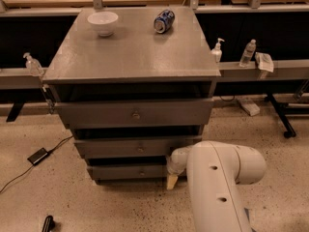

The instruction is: Open bottom drawer

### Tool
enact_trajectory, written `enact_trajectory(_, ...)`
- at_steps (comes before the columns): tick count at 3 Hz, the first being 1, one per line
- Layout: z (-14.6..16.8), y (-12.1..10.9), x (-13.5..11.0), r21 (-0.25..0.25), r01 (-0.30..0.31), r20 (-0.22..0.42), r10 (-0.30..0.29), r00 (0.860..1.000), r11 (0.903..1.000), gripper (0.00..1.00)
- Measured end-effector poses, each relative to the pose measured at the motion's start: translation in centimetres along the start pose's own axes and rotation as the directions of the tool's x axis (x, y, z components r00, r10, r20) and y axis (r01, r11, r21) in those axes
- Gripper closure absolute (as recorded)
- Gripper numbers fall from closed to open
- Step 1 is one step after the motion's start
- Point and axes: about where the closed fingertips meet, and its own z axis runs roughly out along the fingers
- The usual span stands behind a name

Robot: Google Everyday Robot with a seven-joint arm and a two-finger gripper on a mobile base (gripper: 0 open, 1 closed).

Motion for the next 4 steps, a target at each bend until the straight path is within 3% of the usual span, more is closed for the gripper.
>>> enact_trajectory(1, 1.7, -1.5, 0.2, -0.031, -0.006, 0.0, 0.006, 1.0, 0.9995, 0.06)
enact_trajectory(2, 1.6, -1.0, 0.3, -0.033, -0.007, 0.0, 0.007, 1.0, 0.9994, 0.24)
enact_trajectory(4, 1.6, -0.3, 0.2, -0.044, -0.002, 0.0, 0.002, 1.0, 0.999, 0.86)
